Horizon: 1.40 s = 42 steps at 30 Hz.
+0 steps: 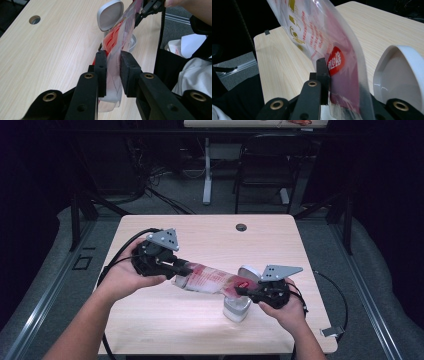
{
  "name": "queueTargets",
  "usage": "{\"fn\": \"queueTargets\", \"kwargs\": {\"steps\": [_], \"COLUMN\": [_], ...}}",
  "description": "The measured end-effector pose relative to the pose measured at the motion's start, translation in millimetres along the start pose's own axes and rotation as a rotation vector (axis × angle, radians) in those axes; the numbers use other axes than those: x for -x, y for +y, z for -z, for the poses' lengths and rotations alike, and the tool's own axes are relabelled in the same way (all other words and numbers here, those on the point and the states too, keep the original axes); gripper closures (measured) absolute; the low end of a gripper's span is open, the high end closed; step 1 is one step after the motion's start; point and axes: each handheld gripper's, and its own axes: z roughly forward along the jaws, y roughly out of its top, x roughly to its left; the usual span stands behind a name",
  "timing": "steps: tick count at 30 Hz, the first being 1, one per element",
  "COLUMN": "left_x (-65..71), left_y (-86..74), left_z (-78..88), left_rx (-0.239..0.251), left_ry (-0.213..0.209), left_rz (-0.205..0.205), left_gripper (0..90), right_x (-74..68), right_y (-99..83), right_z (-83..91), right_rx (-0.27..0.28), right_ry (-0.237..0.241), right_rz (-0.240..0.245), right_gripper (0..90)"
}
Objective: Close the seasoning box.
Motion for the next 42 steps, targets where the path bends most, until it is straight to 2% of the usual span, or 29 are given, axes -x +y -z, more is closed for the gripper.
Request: {"fn": "queueTargets", "kwargs": {"steps": [42], "left_x": [-0.5], "left_y": [6.2], "left_z": [-1.9], "left_rx": [0.020], "left_ry": [-0.004], "left_rz": [-0.008], "left_gripper": [77.1], "right_x": [3.6], "right_y": [-3.6], "right_z": [0.7], "right_rx": [-0.009], "right_ry": [0.002], "right_rz": [-0.002], "right_gripper": [86.0]}}
